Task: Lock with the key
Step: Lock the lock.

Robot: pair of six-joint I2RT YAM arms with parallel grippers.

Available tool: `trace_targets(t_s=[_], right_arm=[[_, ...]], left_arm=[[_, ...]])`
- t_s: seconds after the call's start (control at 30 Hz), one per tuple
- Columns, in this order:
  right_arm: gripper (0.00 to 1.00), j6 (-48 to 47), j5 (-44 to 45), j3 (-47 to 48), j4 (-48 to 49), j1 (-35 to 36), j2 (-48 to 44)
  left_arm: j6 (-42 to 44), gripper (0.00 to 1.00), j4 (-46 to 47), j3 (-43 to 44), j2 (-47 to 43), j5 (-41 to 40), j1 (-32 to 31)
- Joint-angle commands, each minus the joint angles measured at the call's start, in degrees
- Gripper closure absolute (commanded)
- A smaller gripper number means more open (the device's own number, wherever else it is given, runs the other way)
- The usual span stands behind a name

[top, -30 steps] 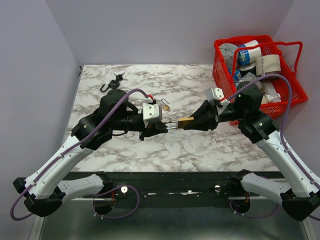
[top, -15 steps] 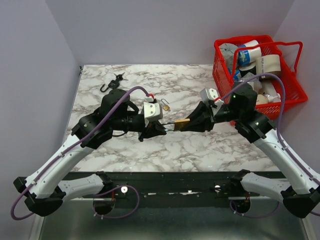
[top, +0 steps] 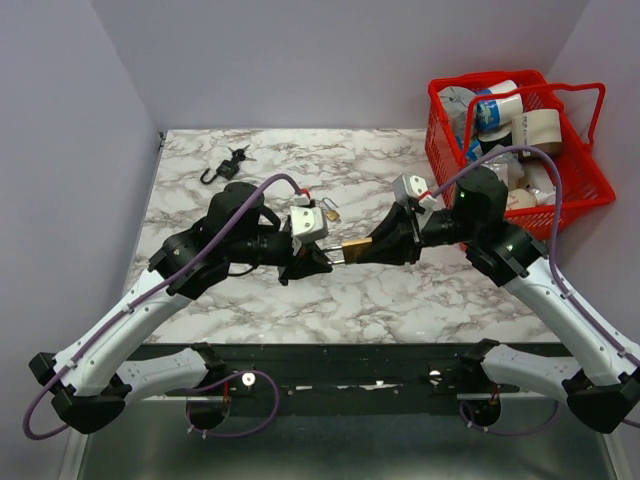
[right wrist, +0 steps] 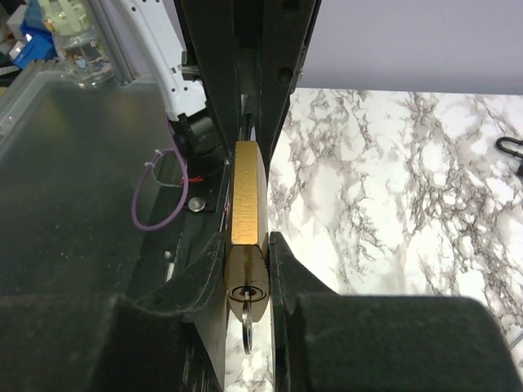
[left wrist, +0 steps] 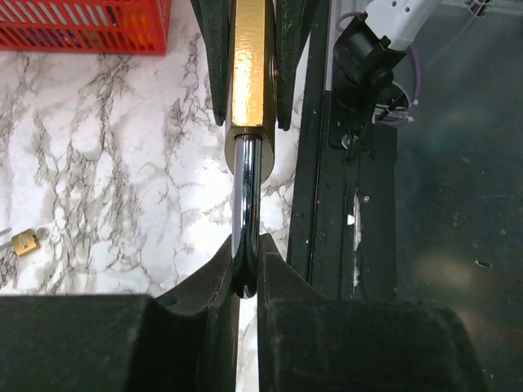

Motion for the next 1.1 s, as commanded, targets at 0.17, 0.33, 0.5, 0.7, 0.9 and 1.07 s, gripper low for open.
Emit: trace_targets(t_s=[0.17, 0.33, 0.5, 0.7, 0.9, 1.07], right_arm=[[0.99, 16.32, 5.26, -2.24, 14.61, -0.83, 2.31], [0.99, 28.11, 6.05, -3.03, 23.81, -5.15, 3.54], [0.99, 36.04, 5.96, -4.62, 31.48, -6.56, 3.90], [0.99, 38.06, 2.98, -7.25, 35.97, -6.56, 3.37], [0.99, 37.10, 1.30, -8.48, 37.21, -6.56, 2.49], [0.99, 38.49, 1.65, -8.75, 39.13, -6.56, 2.49]], left_arm=[[-10.50, 0.54, 24.36, -6.25, -2.02, 6.44, 9.44], [-19.40, 0.39, 34.97, -12.04, -4.92, 8.38, 16.03], [-28.19, 0.42, 43.69, -15.31, -5.72, 9.70, 19.73], [-40.68, 0.49, 53.81, -17.86, -3.61, 11.01, 24.13], [-48.85, 0.55, 63.12, -20.23, -1.67, 19.10, 24.13], [-53.95, 0.60, 68.75, -22.78, -1.23, 20.07, 23.69]])
